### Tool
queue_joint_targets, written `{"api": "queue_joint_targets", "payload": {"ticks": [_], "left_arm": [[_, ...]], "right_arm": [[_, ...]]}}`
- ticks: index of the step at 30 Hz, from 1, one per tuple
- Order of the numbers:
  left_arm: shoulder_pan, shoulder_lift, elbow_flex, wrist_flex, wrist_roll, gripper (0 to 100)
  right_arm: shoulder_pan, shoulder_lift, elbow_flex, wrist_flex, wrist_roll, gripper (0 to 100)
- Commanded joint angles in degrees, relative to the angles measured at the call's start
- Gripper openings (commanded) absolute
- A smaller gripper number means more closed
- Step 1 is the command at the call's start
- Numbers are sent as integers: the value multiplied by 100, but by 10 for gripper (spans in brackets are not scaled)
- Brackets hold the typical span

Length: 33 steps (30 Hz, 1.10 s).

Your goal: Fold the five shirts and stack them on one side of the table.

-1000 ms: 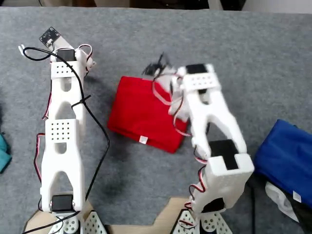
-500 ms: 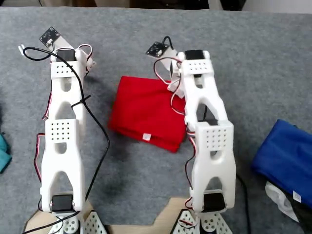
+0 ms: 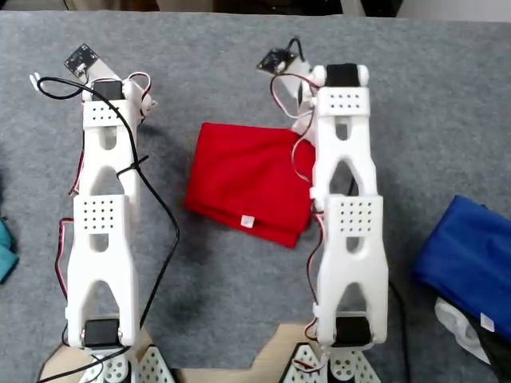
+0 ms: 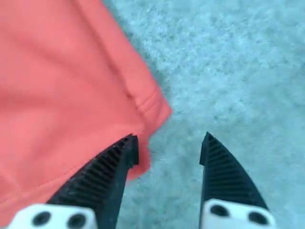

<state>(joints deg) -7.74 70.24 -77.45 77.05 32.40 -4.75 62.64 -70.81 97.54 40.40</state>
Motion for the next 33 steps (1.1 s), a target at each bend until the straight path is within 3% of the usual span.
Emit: {"api": "queue_joint_targets", "payload": {"ticks": [1, 4, 12, 17, 33], "left_arm": [[-26, -84, -264, -105, 26, 19], [-26, -84, -264, -105, 26, 19], [-26, -75, -264, -114, 26, 19], [-26, -75, -264, -114, 26, 19], [-18, -75, -246, -114, 26, 19]], "right_arm": [[66, 180, -312, 141, 62, 228], [136, 347, -321, 387, 387, 231], [251, 259, -330, 404, 404, 222], [207, 251, -356, 316, 404, 0], [22, 251, -1209, 299, 396, 5]]}}
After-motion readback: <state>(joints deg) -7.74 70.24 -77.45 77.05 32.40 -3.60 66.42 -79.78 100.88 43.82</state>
